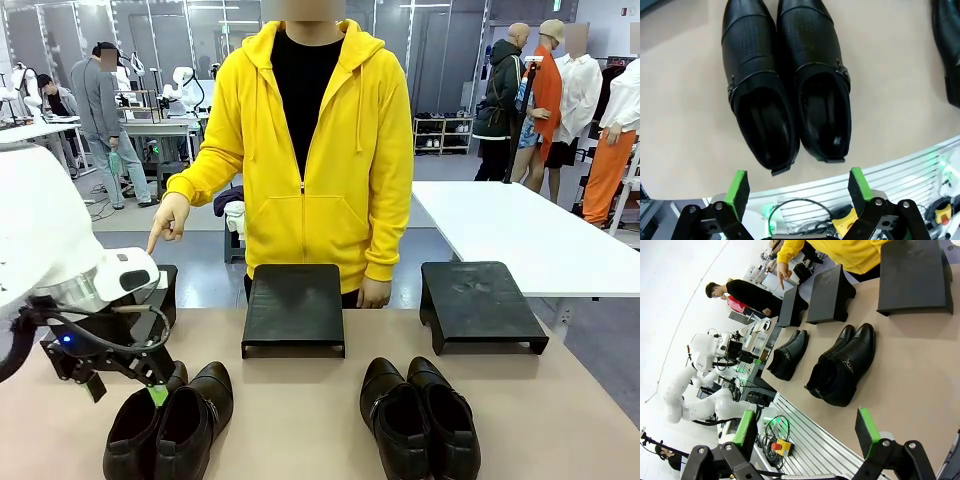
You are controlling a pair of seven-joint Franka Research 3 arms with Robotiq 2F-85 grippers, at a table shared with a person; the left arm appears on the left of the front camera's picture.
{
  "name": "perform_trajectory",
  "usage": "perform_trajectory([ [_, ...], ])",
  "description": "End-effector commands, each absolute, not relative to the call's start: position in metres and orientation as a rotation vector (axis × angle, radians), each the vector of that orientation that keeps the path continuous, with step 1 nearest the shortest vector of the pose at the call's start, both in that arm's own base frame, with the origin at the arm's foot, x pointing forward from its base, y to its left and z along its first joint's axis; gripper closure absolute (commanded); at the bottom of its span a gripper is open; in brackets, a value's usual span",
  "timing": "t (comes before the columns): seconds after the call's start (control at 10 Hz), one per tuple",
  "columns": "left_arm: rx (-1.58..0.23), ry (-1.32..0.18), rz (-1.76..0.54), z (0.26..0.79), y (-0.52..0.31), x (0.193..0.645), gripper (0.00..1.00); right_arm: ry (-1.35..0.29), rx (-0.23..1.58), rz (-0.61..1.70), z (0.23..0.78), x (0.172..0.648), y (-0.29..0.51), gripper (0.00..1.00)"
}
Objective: Place the shoes on the stand as instructed by the person.
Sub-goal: Pick up one pair of Shoes and place it on the Shoes Stand indicated by the person.
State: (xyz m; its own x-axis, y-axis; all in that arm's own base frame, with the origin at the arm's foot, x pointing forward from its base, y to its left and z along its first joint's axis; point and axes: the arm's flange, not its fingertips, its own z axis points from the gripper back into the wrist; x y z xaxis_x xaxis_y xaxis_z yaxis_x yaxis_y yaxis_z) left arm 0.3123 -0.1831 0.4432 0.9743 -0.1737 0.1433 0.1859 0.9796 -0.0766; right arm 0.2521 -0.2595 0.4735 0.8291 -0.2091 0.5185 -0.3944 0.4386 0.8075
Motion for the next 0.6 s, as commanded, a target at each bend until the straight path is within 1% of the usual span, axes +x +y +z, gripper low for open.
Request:
perform_trajectory([
  [0.0, -0.043, -0.156, -0.160, 0.404, -0.183, 0.300, 0.00, -0.623, 1.137, 0.139, 0.475, 0.252, -0.261, 0.00],
  [0.5, -0.039, -0.168, -0.146, 0.356, -0.188, 0.301, 0.00, -0.623, 1.137, 0.139, 0.475, 0.252, -0.261, 0.00],
])
